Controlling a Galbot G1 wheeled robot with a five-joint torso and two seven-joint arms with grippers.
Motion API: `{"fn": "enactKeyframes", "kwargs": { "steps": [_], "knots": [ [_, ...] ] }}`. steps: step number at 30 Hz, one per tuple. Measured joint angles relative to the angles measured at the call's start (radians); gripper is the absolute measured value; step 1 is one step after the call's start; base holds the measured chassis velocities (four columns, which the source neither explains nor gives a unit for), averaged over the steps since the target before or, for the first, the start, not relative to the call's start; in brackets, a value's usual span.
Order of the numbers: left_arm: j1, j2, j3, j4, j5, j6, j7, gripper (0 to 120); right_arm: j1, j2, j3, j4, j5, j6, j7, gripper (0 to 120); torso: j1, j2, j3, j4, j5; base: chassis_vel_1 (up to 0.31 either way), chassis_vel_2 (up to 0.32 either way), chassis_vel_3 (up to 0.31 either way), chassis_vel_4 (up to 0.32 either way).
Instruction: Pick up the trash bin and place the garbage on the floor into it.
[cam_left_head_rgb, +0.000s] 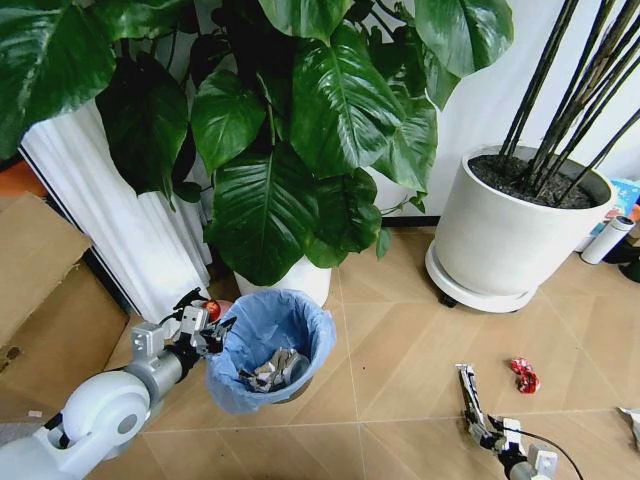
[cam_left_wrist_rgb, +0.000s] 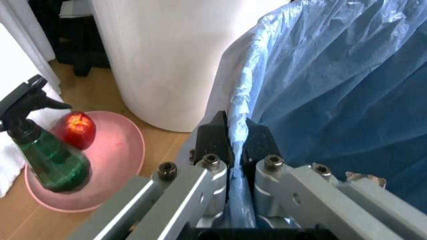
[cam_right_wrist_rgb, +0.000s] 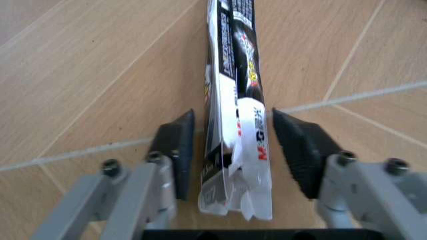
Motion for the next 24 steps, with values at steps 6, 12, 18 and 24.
{"fn": "enactKeyframes", "kwargs": {
  "steps": [6,12,18,24],
  "knots": [
    [-0.001,-0.001,0.001,0.001,0.000,0.000,0.000,0,-0.013,-0.002,0.005,0.014,0.011,-0.001,0.000,16,0.000,0.000,0.000,0.0001,-0.0002,0.000,0.000,0.000,0.000],
    [-0.001,-0.001,0.002,0.003,0.001,0.000,0.002,0,-0.021,-0.001,0.009,0.014,0.011,-0.001,0.000,1,0.000,0.000,0.000,0.0001,-0.0002,0.000,0.000,0.000,0.000],
    [0.000,0.000,0.004,0.003,0.002,0.000,0.004,0,-0.037,0.003,0.022,0.021,0.002,0.009,-0.006,0,0.000,0.000,0.000,0.0001,0.0002,0.000,0.000,0.000,0.000],
    [0.004,0.016,0.012,0.007,0.001,-0.001,0.011,0,-0.040,-0.017,0.054,0.056,-0.056,0.131,-0.133,0,0.000,0.000,0.000,-0.0002,0.0001,0.000,0.000,0.000,0.000]
  ]
}}
